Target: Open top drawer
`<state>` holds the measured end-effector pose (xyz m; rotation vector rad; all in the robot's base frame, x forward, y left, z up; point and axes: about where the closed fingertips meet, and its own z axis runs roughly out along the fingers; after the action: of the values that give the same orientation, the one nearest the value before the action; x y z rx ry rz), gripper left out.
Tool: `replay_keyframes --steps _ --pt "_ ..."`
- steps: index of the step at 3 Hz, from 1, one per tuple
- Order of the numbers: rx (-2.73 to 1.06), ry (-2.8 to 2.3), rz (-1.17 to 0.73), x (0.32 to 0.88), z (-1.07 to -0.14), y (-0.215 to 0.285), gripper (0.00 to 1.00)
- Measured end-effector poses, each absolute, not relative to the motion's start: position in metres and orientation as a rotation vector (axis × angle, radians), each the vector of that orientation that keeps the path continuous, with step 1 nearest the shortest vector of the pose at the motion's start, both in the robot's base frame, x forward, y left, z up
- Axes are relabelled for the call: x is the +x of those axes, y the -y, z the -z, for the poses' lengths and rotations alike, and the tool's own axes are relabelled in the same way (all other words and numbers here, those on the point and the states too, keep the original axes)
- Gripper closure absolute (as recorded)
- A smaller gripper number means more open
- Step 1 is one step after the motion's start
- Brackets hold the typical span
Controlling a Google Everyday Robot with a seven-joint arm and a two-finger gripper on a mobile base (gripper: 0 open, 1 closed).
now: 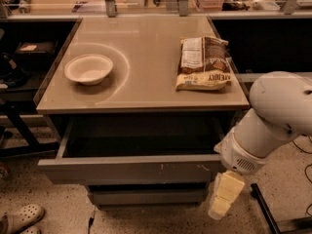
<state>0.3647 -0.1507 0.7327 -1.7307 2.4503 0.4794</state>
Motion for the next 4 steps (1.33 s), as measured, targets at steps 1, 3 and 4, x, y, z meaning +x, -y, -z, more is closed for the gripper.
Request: replay_keyframes --steps 1,3,4 --pt "-1.758 -2.406 -0.485 0.387 -0.726 0.134 0.0" --pt "-1.814 -2.367 -0.507 0.422 -0.701 0.107 0.0" --pt "-1.833 -2.374 -0.532 0.425 -0.685 0.101 0.0"
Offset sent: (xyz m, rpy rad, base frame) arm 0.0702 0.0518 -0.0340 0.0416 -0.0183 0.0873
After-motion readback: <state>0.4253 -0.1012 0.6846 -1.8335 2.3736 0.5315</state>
